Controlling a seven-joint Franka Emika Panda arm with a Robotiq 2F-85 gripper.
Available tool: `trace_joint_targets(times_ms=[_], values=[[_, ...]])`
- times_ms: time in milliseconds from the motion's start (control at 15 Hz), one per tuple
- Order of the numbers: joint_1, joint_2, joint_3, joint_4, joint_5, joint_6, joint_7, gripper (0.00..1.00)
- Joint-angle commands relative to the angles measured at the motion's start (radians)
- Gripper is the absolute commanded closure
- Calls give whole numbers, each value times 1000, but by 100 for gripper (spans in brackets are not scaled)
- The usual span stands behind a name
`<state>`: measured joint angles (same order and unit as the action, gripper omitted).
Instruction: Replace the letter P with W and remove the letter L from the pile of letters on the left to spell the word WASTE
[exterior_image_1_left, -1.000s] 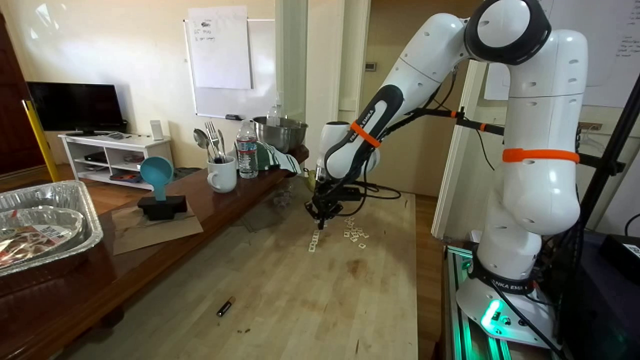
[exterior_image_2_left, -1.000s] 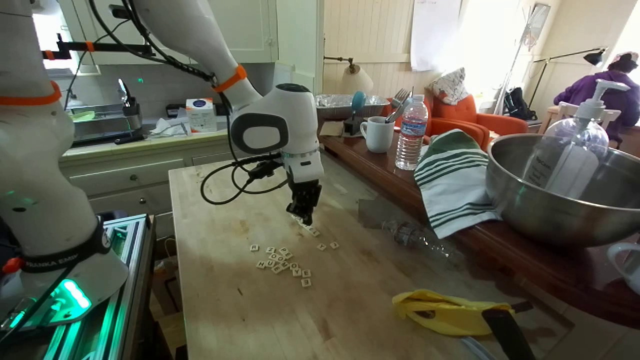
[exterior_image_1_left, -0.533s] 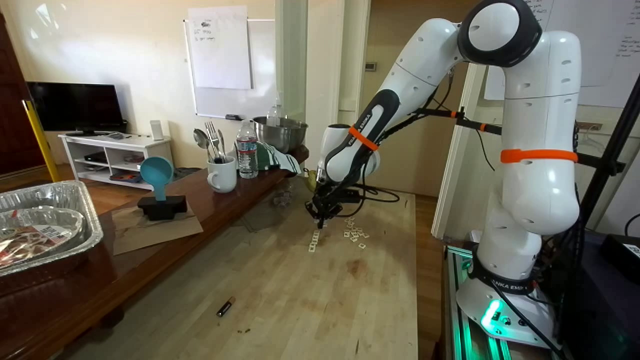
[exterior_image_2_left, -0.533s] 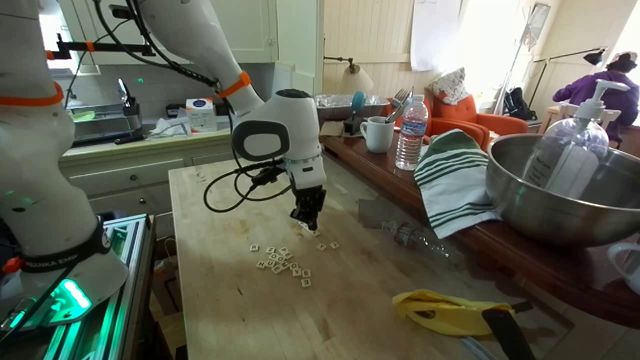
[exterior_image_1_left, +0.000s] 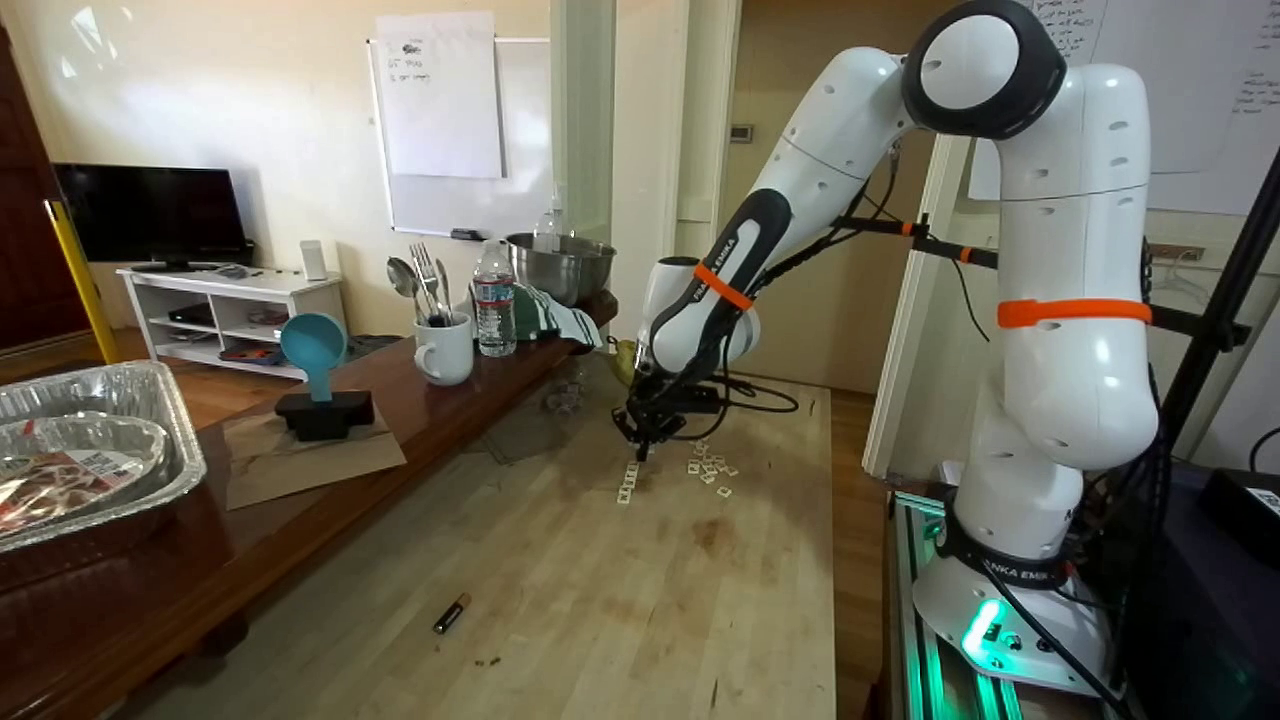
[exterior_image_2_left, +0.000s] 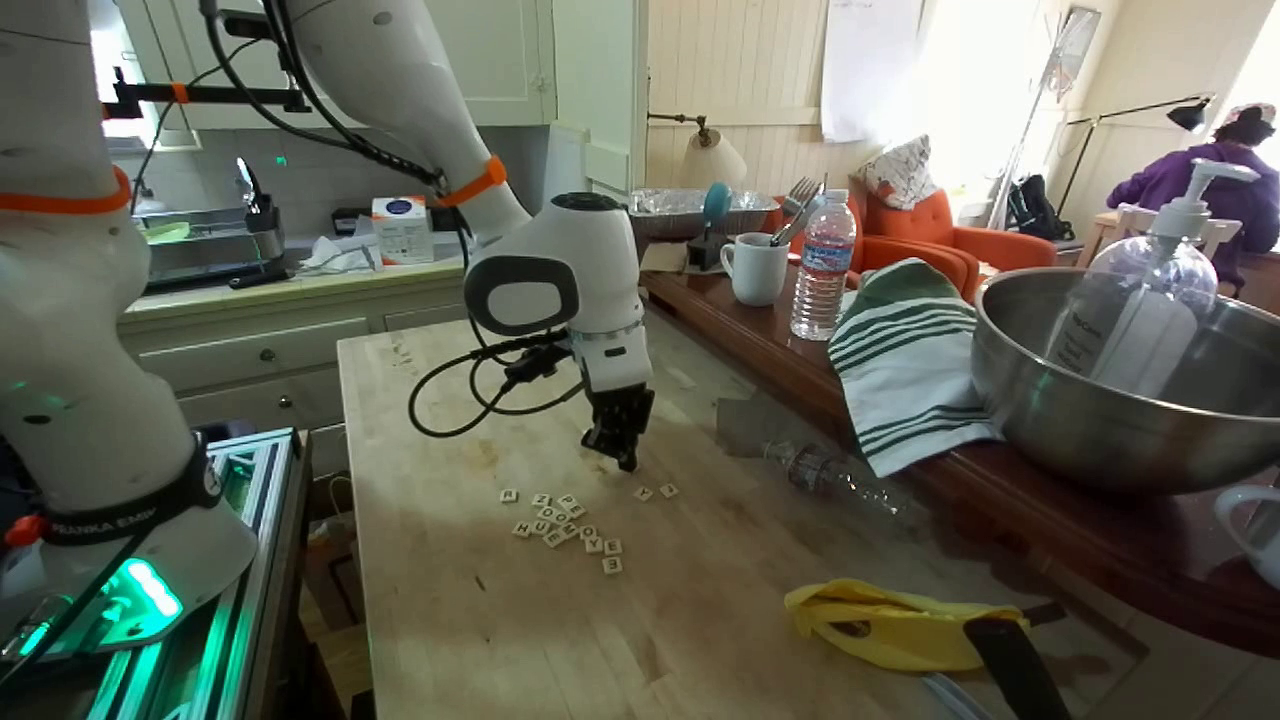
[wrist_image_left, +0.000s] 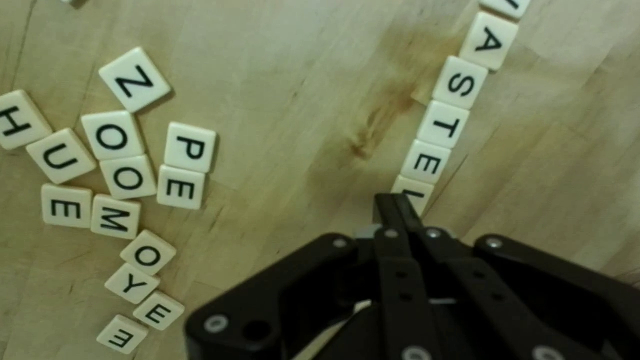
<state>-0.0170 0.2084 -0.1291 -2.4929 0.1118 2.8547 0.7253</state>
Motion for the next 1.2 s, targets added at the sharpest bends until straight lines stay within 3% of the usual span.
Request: trace_joint_targets(times_ms=[0, 733, 1133], values=[[-3, 18, 6, -1, 48, 42, -31, 100], [-5, 39, -5, 3, 68, 13, -49, 100], [-9, 33, -44, -12, 48, 0, -38, 100]])
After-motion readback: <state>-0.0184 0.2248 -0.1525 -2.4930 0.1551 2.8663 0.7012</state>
